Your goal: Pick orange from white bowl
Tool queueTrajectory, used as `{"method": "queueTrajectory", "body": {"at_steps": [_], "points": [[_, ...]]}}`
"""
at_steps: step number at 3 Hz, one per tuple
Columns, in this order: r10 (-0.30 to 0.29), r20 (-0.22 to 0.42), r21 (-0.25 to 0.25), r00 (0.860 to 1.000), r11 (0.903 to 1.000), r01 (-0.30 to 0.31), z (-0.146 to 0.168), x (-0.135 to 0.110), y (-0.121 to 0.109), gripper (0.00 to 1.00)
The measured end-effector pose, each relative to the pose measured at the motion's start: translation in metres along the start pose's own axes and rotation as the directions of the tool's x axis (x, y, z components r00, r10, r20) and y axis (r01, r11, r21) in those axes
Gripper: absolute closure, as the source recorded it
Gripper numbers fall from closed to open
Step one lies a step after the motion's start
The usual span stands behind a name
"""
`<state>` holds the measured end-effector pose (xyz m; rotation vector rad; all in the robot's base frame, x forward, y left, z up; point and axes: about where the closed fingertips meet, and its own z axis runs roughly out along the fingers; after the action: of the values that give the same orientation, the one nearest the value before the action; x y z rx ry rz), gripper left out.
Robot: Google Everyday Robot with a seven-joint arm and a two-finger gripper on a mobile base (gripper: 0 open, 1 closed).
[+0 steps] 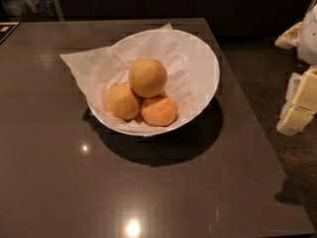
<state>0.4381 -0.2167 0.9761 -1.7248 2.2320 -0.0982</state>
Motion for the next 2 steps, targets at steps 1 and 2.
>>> {"method": "queueTrajectory", "body": {"at_steps": [1,2], "points": [[-0.001,0.001,0.002,1.0,1.0,0.001,-0.001,-0.001,0.0,0.0],[-0.057,0.019,-0.011,0.998,0.9983,0.058,-0.004,-0.019,-0.002,0.0]]}}
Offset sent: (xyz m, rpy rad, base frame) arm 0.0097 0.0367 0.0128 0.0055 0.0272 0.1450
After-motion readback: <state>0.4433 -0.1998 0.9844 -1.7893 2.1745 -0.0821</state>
